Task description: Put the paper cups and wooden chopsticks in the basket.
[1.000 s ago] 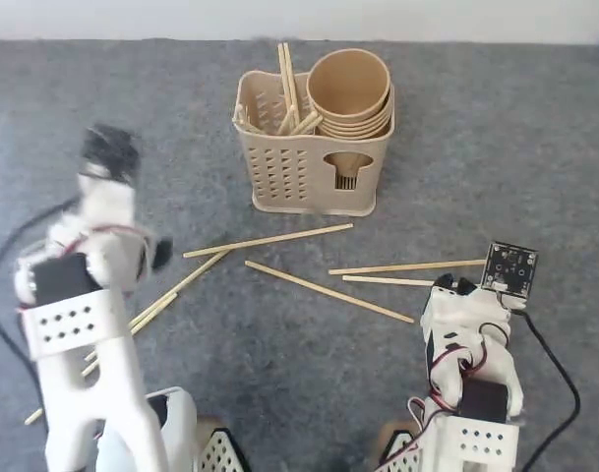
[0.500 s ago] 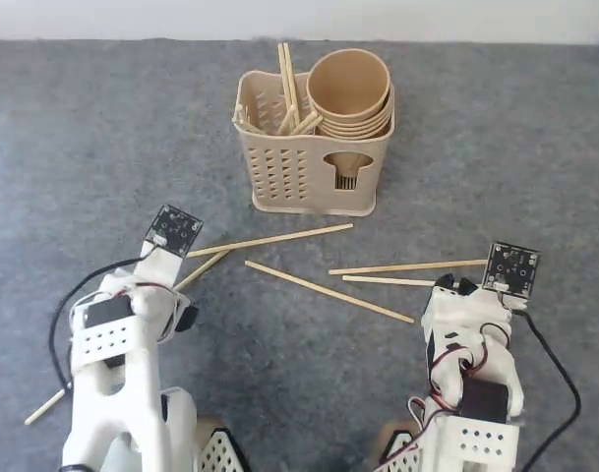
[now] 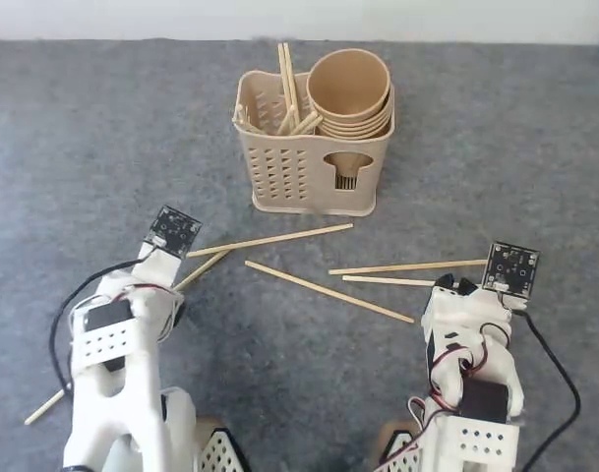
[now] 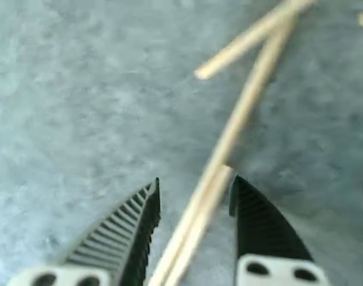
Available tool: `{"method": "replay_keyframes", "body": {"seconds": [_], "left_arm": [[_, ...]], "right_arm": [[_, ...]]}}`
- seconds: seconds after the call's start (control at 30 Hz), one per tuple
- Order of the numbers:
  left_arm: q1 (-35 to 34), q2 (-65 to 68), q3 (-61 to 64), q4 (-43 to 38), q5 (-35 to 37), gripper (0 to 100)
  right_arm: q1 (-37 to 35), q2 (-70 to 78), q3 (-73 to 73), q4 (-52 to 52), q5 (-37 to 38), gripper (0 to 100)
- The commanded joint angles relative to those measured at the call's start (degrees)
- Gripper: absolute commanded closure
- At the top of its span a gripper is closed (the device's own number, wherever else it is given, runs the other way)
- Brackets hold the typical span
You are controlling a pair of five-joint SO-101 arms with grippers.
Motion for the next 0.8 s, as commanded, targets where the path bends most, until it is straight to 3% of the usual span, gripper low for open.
{"method": "replay_keyframes", "body": {"seconds": [0.0, 0.13, 0.43, 0.6, 0.77], "left_arm": [[-2.99, -1.67, -1.89, -1.93, -0.53, 78], [-5.98, -1.67, -4.0, 3.52, -0.53, 71], [-6.33, -0.88, -2.33, 4.66, -0.79, 71], [-6.42, 9.14, -3.65, -1.85, -0.7, 71], [-8.18, 23.12, -14.73, 3.87, -1.05, 71]], "right_arm": [[0.31, -1.19, 0.79, 0.4, 0.79, 92.6], [0.22, -1.19, 0.79, 0.4, 0.79, 92.6], [0.13, -1.19, 0.79, 0.4, 0.79, 92.6], [0.13, -1.19, 0.79, 0.22, 0.79, 92.6], [0.13, -1.19, 0.88, 0.13, 0.79, 92.6]]}}
